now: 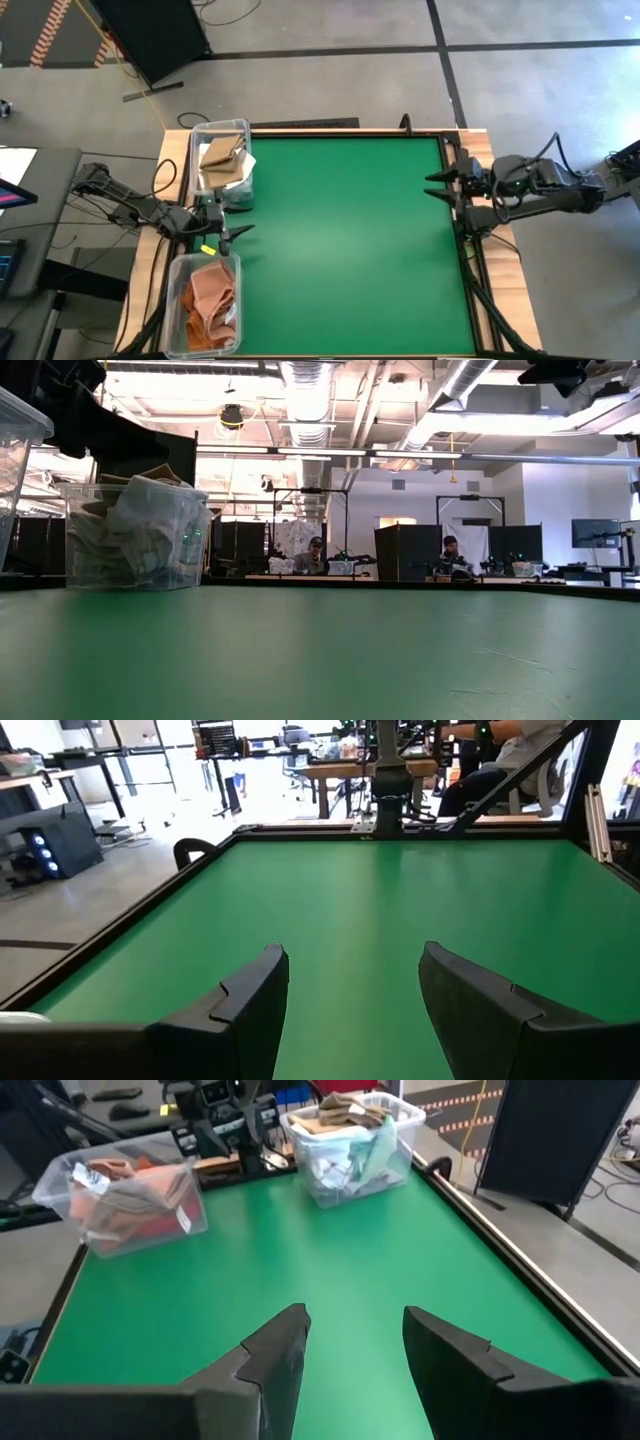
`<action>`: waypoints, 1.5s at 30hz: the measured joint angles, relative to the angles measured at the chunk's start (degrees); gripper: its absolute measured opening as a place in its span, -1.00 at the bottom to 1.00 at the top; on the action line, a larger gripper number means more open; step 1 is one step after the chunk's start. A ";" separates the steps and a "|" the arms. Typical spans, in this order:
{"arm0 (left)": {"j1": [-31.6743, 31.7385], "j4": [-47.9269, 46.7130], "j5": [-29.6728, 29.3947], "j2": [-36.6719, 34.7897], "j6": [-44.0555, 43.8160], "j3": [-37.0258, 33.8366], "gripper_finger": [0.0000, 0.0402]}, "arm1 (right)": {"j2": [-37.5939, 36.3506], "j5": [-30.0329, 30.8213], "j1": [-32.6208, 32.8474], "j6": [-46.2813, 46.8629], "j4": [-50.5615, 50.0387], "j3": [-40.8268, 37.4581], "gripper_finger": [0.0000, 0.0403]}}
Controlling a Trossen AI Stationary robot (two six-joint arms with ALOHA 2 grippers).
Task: Sort towels by color in basket
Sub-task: Return to Home Position
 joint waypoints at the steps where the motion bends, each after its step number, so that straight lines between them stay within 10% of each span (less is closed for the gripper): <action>1: 0.00 0.00 0.00 0.00 0.38 0.00 0.07 | 0.00 0.14 0.01 0.02 0.53 -0.23 -0.02; 45: 0.00 1.22 1.09 0.00 5.94 0.00 0.07 | 0.04 5.99 -0.20 3.02 3.23 -0.27 -0.02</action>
